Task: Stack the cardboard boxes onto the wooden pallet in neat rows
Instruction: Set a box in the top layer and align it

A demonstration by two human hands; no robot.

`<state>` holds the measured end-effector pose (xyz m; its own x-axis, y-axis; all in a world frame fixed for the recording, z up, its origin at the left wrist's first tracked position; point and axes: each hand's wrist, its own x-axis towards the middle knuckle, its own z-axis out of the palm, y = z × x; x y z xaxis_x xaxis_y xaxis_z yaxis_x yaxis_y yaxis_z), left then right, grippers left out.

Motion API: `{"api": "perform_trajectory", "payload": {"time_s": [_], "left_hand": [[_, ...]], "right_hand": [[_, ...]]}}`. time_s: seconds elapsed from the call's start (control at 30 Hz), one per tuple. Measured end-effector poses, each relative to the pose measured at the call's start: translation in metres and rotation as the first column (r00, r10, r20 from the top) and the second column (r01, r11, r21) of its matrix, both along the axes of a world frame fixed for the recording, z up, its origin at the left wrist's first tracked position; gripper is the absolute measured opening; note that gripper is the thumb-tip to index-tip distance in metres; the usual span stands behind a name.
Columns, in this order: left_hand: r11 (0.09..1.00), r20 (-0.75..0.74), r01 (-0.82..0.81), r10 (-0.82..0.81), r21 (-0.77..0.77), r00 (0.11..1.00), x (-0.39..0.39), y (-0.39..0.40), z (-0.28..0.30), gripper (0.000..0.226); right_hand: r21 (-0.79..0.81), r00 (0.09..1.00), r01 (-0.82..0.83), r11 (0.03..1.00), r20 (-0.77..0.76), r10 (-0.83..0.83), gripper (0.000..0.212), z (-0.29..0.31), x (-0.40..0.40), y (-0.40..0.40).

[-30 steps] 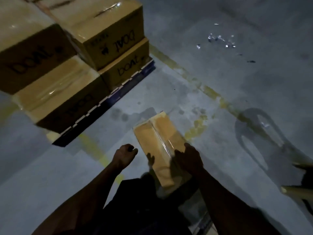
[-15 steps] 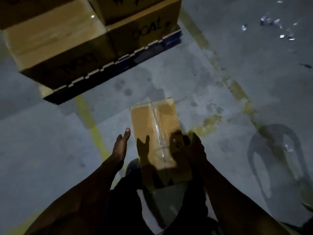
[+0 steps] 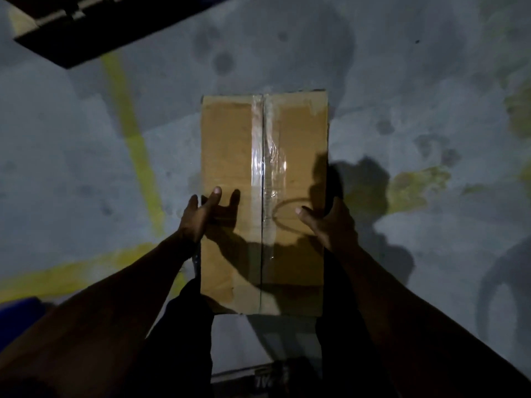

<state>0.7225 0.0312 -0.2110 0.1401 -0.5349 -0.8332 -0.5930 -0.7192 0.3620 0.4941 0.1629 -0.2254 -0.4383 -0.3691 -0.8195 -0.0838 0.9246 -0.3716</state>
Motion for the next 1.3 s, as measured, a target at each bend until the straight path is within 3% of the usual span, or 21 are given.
{"api": "perform_trajectory", "payload": {"time_s": [0.2,0.33,0.43,0.73,0.9,1.07,1.3], "left_hand": [[0.997,-0.014,-0.072,0.072,0.004,0.997,-0.001,-0.009,-0.035,0.073],[0.977,0.028,-0.193,0.191,0.091,0.981,0.001,-0.008,-0.045,0.079],[0.957,0.023,-0.261,0.26,0.13,0.965,0.004,-0.009,-0.047,0.077],[0.983,-0.005,-0.183,0.183,0.005,0.983,0.002,-0.02,-0.019,0.066],[0.987,0.042,-0.109,0.115,-0.114,0.993,0.006,-0.039,0.053,0.104],[0.958,0.159,0.083,-0.04,-0.274,0.986,0.004,-0.06,0.172,0.072],[0.889,0.25,0.097,0.02,-0.447,0.968,0.028,-0.057,0.359,0.091]], "right_hand": [[-0.016,0.988,0.132,0.991,0.079,-0.13,0.11,-0.094,0.001,0.02],[0.029,0.979,0.202,0.979,-0.008,-0.202,0.087,-0.059,0.014,-0.001],[-0.003,0.973,0.228,0.974,-0.035,-0.228,0.086,-0.062,0.02,0.0],[-0.056,0.966,0.247,0.967,-0.067,-0.251,0.081,-0.02,0.009,-0.018],[-0.106,0.97,0.084,0.991,-0.22,-0.106,0.085,0.059,0.007,-0.039],[-0.123,0.92,-0.067,0.99,-0.391,0.013,0.09,0.175,0.004,-0.06],[-0.244,0.821,-0.226,0.943,-0.568,0.05,0.089,0.359,0.017,-0.079]]}}
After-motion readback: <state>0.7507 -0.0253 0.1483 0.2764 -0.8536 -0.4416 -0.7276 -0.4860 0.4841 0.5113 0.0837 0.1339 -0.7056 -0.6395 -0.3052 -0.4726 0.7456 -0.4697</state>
